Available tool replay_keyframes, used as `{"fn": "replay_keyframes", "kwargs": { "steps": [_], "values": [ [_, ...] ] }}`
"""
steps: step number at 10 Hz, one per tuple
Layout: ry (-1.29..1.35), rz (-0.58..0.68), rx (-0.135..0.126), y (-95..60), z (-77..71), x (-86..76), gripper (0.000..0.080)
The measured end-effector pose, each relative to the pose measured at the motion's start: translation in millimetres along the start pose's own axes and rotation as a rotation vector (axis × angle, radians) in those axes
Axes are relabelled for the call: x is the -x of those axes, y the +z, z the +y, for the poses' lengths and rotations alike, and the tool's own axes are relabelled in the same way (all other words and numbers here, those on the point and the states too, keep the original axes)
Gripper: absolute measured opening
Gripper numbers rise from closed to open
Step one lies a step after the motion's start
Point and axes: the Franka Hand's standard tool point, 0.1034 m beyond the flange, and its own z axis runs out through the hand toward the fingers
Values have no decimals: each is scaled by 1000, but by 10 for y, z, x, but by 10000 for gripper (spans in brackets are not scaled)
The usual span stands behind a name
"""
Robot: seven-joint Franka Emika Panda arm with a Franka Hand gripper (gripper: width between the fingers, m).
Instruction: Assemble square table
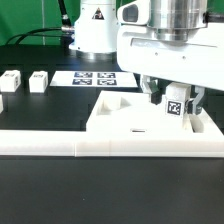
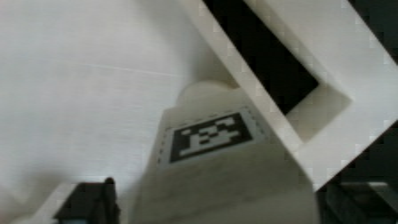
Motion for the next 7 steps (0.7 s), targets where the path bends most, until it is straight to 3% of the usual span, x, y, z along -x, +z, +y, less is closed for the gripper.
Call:
{"fn": "replay_keyframes", "kwargs": {
  "steps": [1, 7],
  "values": [
    [0, 0, 0, 1, 0, 0, 632],
    [0, 0, 0, 2, 1, 0, 649]
  ]
}}
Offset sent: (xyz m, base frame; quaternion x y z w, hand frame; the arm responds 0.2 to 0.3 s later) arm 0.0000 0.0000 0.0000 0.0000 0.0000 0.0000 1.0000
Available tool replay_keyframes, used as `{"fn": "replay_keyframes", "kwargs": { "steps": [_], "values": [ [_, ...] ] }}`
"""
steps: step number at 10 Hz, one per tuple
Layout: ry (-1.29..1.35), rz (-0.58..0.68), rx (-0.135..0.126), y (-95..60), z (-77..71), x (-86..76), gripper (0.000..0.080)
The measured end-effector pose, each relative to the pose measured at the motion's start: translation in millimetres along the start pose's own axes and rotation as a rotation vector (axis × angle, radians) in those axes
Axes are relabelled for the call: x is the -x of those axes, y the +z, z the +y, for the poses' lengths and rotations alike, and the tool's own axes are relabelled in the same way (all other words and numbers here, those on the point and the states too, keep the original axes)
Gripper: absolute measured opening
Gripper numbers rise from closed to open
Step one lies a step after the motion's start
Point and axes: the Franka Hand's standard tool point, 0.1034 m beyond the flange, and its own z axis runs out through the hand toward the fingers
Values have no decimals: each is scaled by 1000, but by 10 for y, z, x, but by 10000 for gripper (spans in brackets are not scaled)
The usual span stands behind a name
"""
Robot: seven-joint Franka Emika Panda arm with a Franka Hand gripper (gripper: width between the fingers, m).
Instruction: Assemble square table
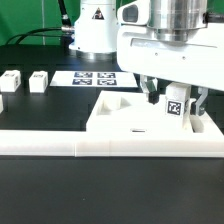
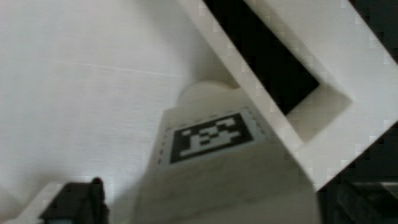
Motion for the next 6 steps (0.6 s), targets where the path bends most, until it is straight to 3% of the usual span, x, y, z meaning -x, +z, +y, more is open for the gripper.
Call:
{"fn": "replay_keyframes", "kwargs": {
  "steps": [6],
  "values": [
    [0, 0, 0, 0, 0, 0, 649]
  ]
}}
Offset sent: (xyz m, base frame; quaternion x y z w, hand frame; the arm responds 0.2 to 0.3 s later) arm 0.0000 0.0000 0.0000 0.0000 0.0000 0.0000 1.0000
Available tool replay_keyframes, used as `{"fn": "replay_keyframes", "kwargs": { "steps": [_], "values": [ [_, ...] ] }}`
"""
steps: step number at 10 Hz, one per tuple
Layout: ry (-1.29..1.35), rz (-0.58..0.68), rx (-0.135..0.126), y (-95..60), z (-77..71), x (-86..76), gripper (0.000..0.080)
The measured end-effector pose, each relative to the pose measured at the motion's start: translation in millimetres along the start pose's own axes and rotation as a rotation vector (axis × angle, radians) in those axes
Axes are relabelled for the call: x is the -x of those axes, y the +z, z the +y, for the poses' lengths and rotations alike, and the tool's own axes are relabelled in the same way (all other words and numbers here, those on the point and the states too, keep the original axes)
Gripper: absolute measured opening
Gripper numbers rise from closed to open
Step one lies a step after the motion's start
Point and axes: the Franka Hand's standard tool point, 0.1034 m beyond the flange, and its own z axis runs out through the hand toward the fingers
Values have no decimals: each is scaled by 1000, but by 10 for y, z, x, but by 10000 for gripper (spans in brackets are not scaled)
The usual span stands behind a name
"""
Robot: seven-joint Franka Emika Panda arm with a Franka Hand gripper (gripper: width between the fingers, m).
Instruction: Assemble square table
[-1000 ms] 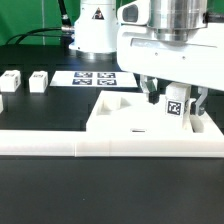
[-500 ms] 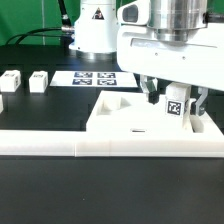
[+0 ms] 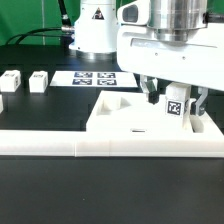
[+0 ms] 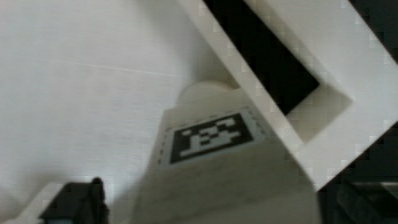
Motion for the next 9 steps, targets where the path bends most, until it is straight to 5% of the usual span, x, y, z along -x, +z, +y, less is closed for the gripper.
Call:
{"fn": "replay_keyframes", "kwargs": {
  "steps": [1, 6, 9],
  "values": [
    [-60, -5, 1, -30, 0, -4, 649],
    [-267, -17, -40, -681, -20, 196, 649],
    [-373, -13, -38, -658, 1, 187, 649]
  ]
}}
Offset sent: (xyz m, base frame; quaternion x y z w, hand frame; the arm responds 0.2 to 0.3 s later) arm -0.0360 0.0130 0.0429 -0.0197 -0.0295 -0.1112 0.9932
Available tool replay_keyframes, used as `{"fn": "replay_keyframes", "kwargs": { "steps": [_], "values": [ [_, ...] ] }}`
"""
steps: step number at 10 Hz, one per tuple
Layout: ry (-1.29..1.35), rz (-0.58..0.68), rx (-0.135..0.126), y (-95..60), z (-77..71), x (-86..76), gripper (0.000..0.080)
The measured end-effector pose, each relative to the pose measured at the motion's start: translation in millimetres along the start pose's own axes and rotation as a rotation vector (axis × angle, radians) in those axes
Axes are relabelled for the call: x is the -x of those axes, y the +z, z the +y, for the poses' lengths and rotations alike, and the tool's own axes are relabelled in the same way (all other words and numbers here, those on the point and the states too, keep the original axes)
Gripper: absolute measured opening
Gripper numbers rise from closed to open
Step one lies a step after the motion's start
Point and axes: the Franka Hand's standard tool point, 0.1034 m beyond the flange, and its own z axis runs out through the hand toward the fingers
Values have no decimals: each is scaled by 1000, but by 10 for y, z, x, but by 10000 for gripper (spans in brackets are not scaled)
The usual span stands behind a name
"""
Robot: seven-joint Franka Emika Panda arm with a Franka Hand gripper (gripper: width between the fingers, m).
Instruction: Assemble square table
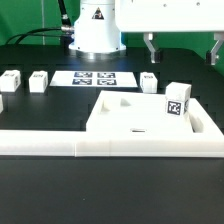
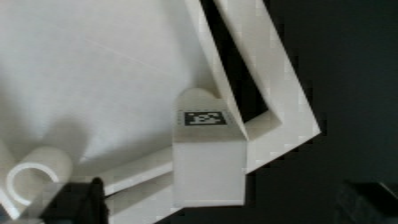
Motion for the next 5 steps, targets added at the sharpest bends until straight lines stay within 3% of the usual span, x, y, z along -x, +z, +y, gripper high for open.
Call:
{"fn": "replay_keyframes", "kwargs": {
  "steps": [5],
  "values": [
    [-552, 49, 44, 65, 95, 170, 649]
  ]
}}
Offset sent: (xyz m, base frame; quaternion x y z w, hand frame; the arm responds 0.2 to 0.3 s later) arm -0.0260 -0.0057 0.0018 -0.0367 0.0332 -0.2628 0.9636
